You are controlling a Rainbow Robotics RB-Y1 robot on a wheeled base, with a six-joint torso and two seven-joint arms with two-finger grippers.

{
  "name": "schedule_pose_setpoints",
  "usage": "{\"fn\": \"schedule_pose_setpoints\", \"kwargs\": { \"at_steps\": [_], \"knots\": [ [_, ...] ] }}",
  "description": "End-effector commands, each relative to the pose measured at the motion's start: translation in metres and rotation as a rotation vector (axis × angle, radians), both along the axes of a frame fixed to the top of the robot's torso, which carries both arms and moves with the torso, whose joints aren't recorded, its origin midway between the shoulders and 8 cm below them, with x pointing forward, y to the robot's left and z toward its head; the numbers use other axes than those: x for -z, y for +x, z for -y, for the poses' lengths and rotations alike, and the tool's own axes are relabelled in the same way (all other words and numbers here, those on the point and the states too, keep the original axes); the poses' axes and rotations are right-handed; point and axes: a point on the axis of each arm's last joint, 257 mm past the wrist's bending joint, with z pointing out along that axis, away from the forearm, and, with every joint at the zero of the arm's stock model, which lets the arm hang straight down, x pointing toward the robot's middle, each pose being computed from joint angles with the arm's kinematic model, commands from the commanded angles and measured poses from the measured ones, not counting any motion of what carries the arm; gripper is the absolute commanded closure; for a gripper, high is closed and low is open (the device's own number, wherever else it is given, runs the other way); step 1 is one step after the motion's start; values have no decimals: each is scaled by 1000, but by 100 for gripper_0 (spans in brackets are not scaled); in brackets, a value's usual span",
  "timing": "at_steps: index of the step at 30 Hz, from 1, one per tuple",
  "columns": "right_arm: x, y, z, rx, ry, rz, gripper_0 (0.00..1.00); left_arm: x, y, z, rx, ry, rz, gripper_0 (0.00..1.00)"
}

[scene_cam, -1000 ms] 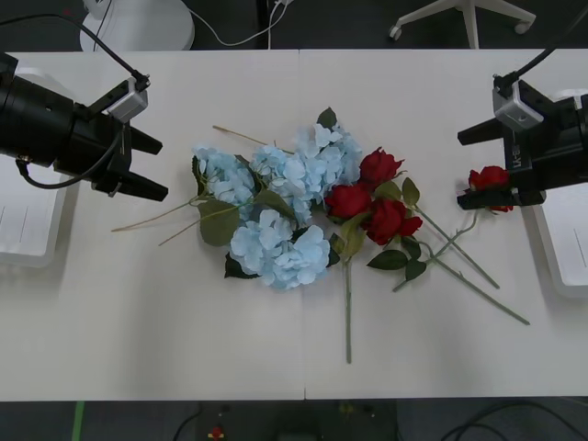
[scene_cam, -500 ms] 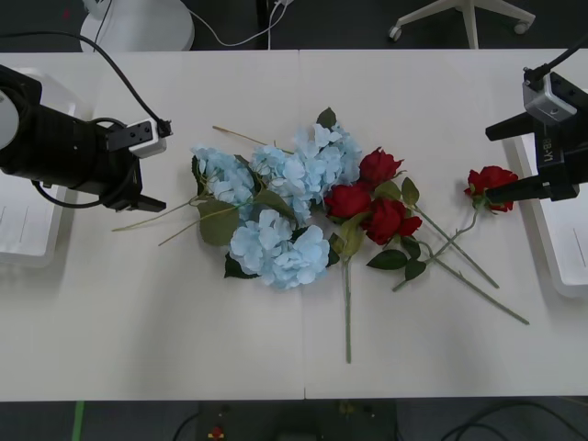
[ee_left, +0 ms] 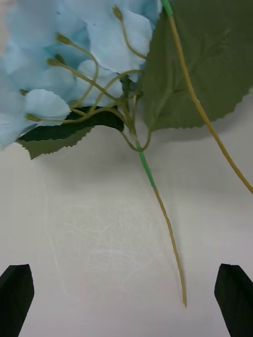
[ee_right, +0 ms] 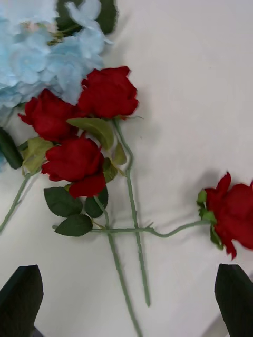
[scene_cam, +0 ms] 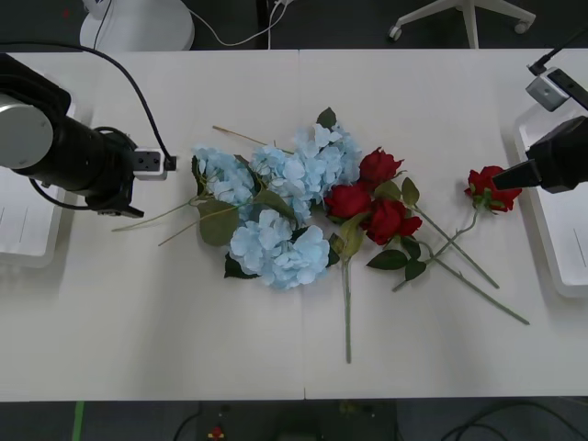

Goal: Put the red flowers into the right box and the blue flowers into the left box

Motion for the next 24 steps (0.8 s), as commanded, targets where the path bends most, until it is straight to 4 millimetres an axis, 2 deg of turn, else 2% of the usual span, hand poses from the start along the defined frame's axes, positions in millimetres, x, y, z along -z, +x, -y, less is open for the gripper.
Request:
{"fn": "schedule_pose_setpoints", "kwargs": {
  "at_steps": [1,8,15,20,24],
  "knots": [
    [16,8,-13,212,92,-79,5,-9,11,24,89,81,9,0],
    [42,24,-4,489,226,-196,5,16,9,38,83,100,-66,0],
    [59,47,4,677,334,-284,5,26,22,46,51,91,-73,0],
    [77,61,8,719,277,-285,5,33,29,44,20,92,-79,0],
    [86,72,5,785,308,-306,5,40,31,45,7,91,-89,0]
  ]
}}
